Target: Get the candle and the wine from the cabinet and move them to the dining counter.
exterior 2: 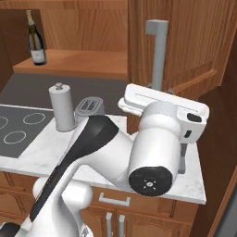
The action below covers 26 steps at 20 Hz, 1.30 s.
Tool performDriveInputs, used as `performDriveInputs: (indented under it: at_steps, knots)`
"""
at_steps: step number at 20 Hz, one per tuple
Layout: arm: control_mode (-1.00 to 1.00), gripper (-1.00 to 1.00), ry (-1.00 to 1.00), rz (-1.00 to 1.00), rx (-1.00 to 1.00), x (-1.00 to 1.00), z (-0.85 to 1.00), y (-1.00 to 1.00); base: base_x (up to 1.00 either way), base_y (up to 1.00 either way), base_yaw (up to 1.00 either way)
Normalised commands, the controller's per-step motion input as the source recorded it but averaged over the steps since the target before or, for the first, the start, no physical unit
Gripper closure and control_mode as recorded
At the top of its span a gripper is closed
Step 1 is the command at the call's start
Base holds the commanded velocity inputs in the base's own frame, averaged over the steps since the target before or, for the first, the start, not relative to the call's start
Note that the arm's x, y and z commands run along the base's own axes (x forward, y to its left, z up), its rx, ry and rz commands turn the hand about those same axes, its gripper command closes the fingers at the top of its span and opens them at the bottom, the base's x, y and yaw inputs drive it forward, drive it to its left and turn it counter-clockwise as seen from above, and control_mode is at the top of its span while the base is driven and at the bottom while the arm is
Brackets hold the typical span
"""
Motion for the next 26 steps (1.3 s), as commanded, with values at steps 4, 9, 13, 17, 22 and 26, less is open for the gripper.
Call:
performDriveInputs:
  at_steps: [4, 9, 13, 17, 22, 26]
  knots:
    - [-1.0, 1.0, 0.01, -0.02, 0.02, -0.21, 0.0, -0.6, 0.0, 0.0, 0.0]
    - [-1.0, 1.0, 0.01, -0.03, 0.01, -0.14, 0.0, -0.52, 0.0, 0.0, 0.0]
    - [-1.0, 1.0, 0.0, -0.01, 0.01, -0.1, -0.01, -0.41, 0.0, 0.0, 0.0]
    - [-1.0, 1.0, 0.0, -0.02, 0.0, -0.16, -0.06, -0.26, 0.0, 0.0, 0.0]
    - [-1.0, 1.0, 0.0, -0.01, 0.0, -0.38, -0.07, -0.14, 0.0, 0.0, 0.0]
    - [-1.0, 1.0, 0.0, 0.0, 0.0, -0.75, -0.14, -0.13, 0.0, 0.0, 0.0]
